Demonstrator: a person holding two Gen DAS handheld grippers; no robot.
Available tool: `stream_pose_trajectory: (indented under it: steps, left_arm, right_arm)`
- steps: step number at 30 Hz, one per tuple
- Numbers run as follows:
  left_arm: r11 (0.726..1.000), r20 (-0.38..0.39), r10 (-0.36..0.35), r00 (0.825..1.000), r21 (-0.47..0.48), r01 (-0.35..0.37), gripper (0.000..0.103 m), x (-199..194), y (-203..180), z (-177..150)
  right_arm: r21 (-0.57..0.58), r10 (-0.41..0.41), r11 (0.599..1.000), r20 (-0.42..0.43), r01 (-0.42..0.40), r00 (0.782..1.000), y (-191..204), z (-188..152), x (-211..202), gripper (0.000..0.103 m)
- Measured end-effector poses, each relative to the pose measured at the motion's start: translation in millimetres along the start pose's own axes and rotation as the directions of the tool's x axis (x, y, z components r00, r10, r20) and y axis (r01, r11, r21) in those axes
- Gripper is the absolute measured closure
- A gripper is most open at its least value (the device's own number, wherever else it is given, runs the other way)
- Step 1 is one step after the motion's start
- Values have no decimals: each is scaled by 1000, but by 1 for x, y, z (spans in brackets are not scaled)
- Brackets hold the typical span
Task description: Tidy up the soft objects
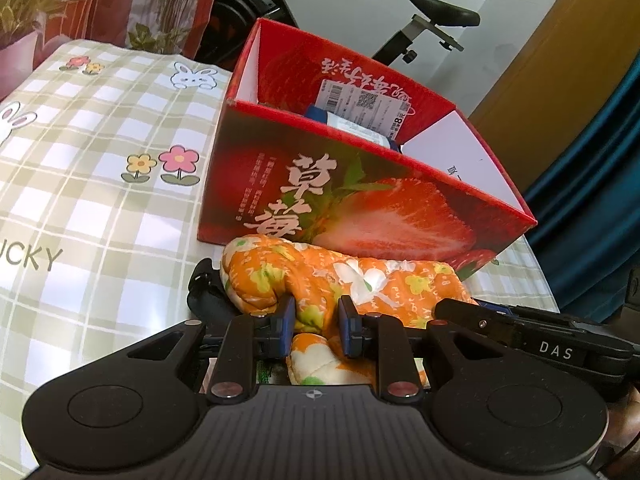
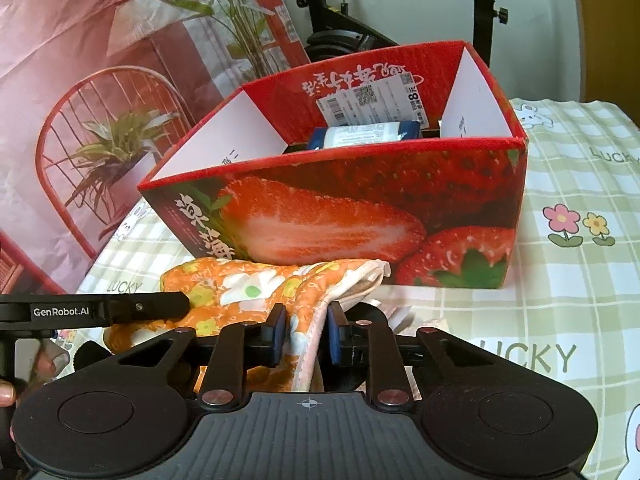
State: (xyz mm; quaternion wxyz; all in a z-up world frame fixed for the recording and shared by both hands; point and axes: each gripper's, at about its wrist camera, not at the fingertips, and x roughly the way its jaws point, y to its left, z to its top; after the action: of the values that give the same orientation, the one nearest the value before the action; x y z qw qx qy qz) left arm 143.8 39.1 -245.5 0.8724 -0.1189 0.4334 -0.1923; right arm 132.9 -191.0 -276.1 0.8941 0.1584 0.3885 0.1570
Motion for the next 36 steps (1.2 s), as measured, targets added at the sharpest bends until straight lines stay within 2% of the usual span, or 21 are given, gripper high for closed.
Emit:
stream_pose_trajectory:
  steps: [6,11,19,28,36]
  left_arm:
    - [1000,-4,-7,1000,-15,7,79,2,3,0]
    - [1000,20,-27,999,-9,27,81,-5,0,1]
    - [998,103,-54,993,24,52,83,-33,-11,7]
    - [996,210,-84,974,51,74,83,-72,-26,17]
    - [991,298,-86,951,119,53,83,-92,-48,53]
  right_arm:
    - [24,-5,1000,-22,6,1000,-3,-2,4,77]
    - [16,16,1000,5,-16,1000,2,-1,-2,90]
    - [-56,47,998,108,-41,993,20,12,-36,92]
    - [-123,76,991,193,-53,978,45,29,-71,93]
    - [-193,99,980,259,-49,961,62,69,-95,93]
